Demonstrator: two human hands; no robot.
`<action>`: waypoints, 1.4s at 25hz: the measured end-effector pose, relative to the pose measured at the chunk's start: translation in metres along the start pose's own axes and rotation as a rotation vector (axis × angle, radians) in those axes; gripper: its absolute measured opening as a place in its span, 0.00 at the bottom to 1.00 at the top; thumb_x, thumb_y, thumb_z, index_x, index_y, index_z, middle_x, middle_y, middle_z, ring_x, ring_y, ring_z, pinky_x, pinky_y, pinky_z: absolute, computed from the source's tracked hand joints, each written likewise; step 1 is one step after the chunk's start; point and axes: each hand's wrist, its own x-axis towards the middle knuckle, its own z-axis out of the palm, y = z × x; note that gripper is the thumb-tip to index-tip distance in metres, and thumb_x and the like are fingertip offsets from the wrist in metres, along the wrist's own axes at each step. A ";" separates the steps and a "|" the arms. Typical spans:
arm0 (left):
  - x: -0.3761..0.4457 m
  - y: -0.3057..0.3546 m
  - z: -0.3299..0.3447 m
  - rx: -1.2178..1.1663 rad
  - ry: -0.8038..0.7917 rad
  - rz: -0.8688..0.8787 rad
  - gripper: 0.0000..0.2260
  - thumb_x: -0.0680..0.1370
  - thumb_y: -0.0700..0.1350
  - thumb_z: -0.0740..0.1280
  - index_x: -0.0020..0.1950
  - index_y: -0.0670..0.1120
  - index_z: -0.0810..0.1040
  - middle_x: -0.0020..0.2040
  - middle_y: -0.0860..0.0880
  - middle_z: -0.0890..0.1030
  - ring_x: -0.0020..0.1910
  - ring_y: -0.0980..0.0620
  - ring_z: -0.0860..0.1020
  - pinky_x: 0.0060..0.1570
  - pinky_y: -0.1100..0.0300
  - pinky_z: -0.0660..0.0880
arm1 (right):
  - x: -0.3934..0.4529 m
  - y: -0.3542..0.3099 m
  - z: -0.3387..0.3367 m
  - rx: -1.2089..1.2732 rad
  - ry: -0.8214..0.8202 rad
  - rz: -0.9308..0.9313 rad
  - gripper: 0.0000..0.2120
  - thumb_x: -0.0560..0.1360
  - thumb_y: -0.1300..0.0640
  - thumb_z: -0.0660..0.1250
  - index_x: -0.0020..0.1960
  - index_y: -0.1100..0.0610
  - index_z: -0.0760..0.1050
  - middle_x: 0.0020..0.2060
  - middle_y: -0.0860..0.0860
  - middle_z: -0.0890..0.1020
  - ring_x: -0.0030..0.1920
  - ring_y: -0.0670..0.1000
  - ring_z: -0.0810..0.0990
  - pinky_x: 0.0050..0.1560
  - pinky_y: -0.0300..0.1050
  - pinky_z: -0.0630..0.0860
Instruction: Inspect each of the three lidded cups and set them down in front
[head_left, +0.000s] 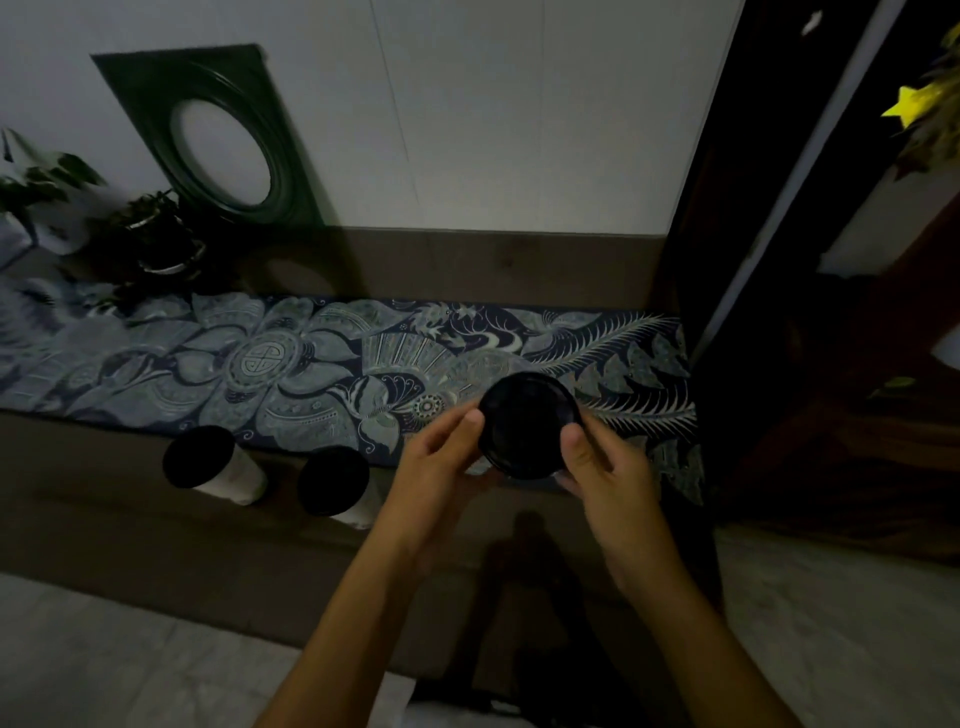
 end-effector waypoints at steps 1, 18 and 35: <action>0.003 -0.009 -0.006 -0.002 0.002 -0.038 0.14 0.82 0.45 0.64 0.64 0.42 0.80 0.61 0.42 0.84 0.61 0.45 0.82 0.62 0.46 0.77 | -0.002 0.011 0.000 0.029 0.015 0.073 0.22 0.72 0.39 0.62 0.64 0.42 0.75 0.59 0.41 0.81 0.62 0.43 0.79 0.62 0.50 0.78; 0.018 -0.123 -0.040 0.095 0.179 -0.327 0.08 0.83 0.45 0.63 0.52 0.45 0.80 0.52 0.40 0.82 0.50 0.45 0.81 0.47 0.52 0.78 | -0.016 0.101 0.005 0.064 0.029 0.542 0.15 0.82 0.51 0.60 0.66 0.54 0.74 0.52 0.46 0.80 0.53 0.49 0.80 0.61 0.58 0.78; 0.018 -0.121 -0.045 0.128 0.186 -0.305 0.09 0.82 0.46 0.64 0.56 0.44 0.81 0.52 0.41 0.83 0.49 0.46 0.81 0.45 0.55 0.77 | -0.019 0.116 0.002 0.025 0.089 0.571 0.23 0.79 0.46 0.62 0.71 0.54 0.70 0.67 0.56 0.76 0.64 0.55 0.77 0.64 0.58 0.75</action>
